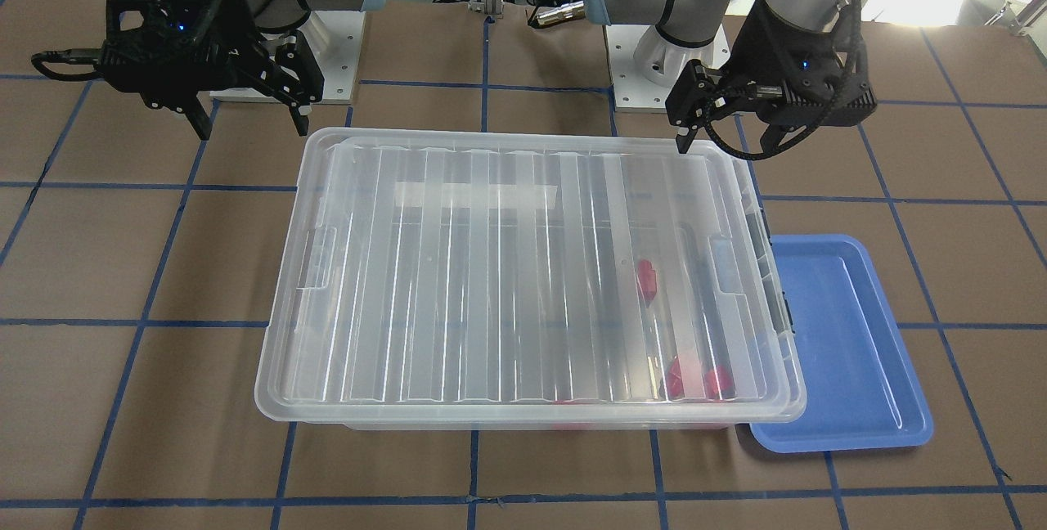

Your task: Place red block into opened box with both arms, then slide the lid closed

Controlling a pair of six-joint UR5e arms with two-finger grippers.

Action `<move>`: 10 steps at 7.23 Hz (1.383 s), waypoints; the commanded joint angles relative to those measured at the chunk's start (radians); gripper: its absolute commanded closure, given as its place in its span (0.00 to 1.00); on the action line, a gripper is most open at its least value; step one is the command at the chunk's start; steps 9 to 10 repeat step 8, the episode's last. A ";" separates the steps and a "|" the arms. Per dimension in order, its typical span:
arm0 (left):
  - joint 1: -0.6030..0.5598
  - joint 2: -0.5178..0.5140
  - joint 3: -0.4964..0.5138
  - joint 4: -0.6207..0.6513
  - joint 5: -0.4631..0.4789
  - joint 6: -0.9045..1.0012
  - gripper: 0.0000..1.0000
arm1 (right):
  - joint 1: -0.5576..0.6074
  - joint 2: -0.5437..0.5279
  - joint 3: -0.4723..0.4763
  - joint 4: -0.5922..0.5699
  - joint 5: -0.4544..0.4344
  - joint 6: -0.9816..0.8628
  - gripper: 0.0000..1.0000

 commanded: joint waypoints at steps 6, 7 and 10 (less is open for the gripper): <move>0.000 0.012 -0.005 -0.001 0.001 0.001 0.00 | 0.000 0.003 -0.001 0.000 -0.004 0.000 0.00; 0.000 0.012 -0.007 -0.001 0.001 0.001 0.00 | 0.000 0.003 -0.001 0.000 -0.009 0.000 0.00; 0.000 0.012 -0.008 0.000 0.001 0.001 0.00 | 0.000 0.003 0.001 0.000 -0.011 0.000 0.00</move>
